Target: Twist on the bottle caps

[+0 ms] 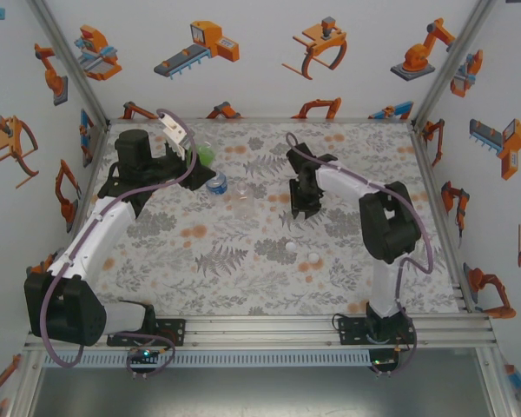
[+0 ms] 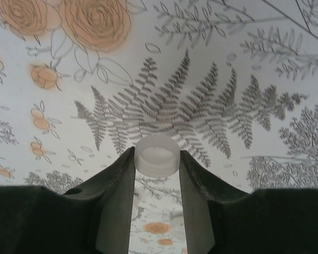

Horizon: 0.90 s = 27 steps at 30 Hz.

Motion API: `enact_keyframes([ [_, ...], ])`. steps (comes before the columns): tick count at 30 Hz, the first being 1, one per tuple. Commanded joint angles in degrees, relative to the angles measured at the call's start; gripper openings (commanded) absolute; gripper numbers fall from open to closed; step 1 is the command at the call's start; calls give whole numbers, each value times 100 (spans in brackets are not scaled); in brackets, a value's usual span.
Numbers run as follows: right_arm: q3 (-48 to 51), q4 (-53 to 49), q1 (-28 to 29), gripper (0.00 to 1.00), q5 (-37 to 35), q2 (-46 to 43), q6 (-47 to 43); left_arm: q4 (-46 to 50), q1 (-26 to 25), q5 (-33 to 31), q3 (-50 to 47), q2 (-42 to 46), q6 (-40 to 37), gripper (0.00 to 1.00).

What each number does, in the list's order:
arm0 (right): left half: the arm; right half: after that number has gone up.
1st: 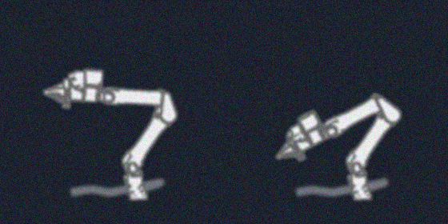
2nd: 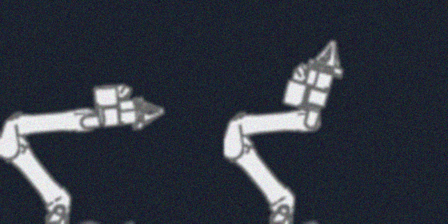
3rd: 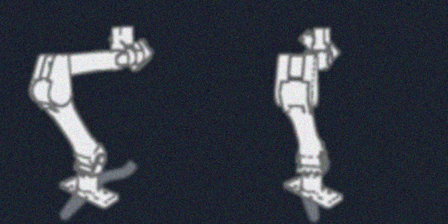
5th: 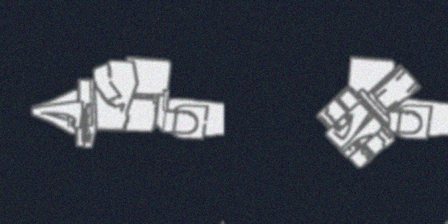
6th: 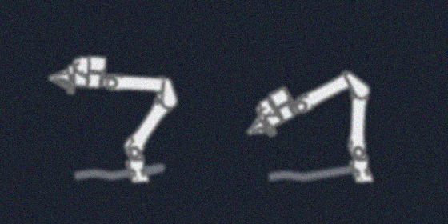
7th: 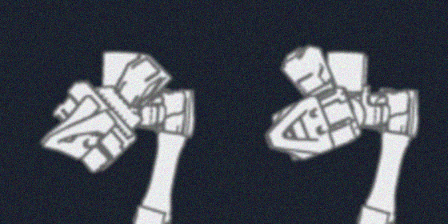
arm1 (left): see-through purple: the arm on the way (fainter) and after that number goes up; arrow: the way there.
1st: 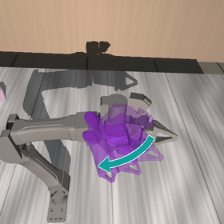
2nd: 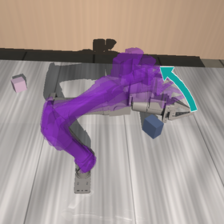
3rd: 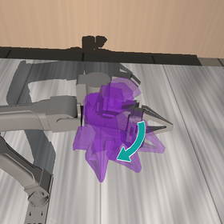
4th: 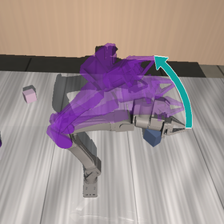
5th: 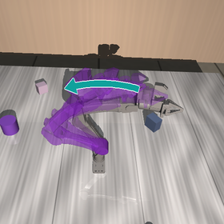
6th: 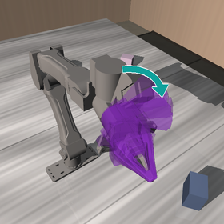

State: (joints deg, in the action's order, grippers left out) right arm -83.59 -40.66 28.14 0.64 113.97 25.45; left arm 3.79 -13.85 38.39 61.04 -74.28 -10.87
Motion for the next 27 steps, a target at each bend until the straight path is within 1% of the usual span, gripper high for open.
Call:
enact_keyframes([
  [1,-241,-255,-45,36,11,151,-161,34,-10,-12,20,62,-55,1],
  [9,-193,-250,-41,38,56,316,-189,50,-21,16,38,44,-38,1],
  [16,-283,-370,-46,44,-6,177,-195,62,-19,7,48,51,-55,2],
  [21,-390,-470,-46,45,-47,-19,-203,80,-14,10,51,66,-57,2],
  [27,-364,-386,-46,45,82,-56,-147,90,-20,9,66,68,-46,2],
])
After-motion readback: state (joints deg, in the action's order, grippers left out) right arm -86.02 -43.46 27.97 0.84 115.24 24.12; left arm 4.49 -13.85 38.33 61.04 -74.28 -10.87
